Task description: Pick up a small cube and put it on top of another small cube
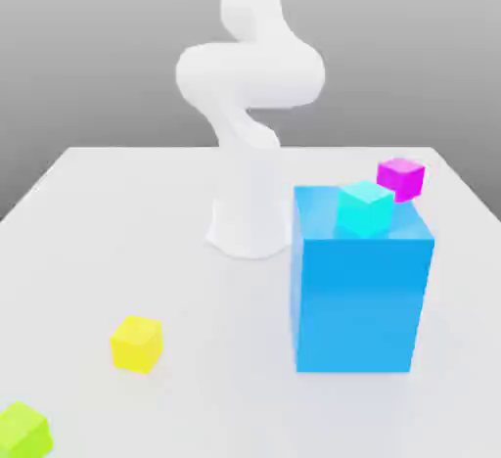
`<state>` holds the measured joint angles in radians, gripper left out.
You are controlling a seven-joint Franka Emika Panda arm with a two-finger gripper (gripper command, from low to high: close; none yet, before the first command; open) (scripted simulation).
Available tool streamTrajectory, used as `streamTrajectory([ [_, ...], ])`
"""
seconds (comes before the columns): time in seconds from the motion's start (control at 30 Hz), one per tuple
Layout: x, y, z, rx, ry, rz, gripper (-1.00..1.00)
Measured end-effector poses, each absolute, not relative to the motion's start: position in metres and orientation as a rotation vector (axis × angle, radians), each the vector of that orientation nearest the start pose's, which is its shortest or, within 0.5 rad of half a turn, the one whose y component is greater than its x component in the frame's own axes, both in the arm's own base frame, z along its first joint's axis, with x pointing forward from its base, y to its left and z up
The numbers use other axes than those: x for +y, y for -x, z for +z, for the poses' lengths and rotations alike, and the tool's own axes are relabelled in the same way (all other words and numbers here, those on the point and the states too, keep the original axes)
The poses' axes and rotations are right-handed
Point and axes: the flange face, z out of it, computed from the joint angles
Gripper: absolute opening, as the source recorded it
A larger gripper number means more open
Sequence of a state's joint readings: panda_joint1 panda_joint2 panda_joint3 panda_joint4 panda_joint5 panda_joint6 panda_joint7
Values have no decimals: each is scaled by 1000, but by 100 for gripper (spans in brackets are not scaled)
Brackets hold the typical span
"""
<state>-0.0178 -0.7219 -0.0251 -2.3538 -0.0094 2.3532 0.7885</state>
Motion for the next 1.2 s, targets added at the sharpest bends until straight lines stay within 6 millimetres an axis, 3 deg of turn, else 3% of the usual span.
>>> streamTrajectory([
  [0.13,-58,-418,562,1206,2568,-782,0],
  [0.3,-103,-429,437,1343,2644,-558,0],
  [0.47,-141,-400,314,1477,2689,-303,0],
  [0.63,-162,-341,213,1596,2697,-47,0],
  [0.87,-164,-330,141,1609,2700,-1,0],
  [0.9,-164,-329,135,1609,2699,-1,-100],
  [1.1,-164,-329,132,1610,2698,1,-100],
  [1.2,-164,-330,149,1609,2700,-1,-100],
])
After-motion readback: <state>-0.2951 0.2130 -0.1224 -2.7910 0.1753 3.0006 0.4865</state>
